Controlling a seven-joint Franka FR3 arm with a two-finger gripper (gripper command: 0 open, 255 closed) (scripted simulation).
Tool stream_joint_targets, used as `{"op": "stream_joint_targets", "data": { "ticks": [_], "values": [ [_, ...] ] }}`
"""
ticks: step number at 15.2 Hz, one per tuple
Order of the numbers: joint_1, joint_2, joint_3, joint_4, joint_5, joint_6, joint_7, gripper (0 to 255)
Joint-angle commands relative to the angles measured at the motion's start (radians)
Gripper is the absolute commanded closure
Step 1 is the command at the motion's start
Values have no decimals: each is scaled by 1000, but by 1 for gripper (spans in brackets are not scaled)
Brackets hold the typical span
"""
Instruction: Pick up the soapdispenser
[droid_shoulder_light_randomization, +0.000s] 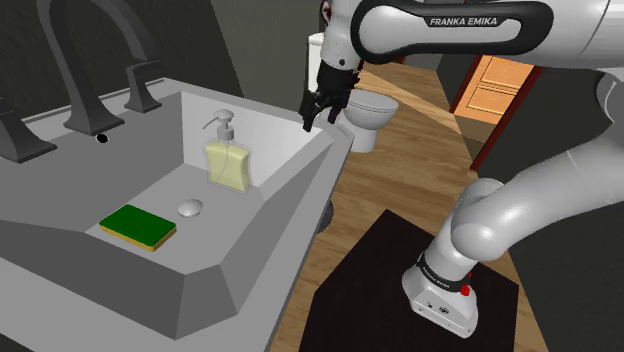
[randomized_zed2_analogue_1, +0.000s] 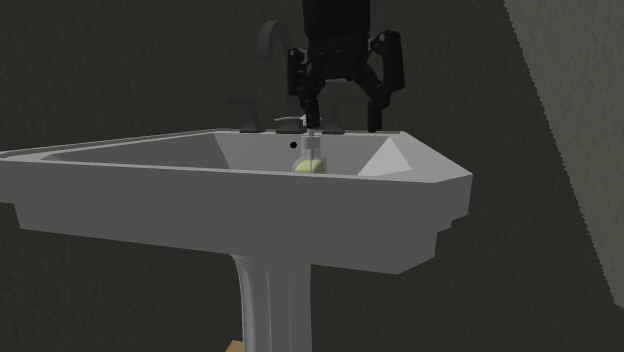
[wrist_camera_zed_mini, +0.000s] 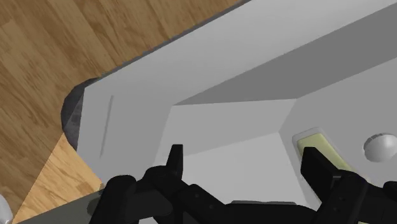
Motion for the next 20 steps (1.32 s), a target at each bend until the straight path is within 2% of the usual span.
{"op": "stream_joint_targets", "data": {
  "ticks": [1, 8, 15, 20],
  "values": [
    [6, 55, 27, 24, 8, 37, 37, 0],
    [20, 275, 114, 151, -3, 148, 164, 0],
    [46, 506, 176, 329, -67, 212, 293, 0],
    [48, 519, 175, 277, -74, 277, 298, 0]
  ]
}}
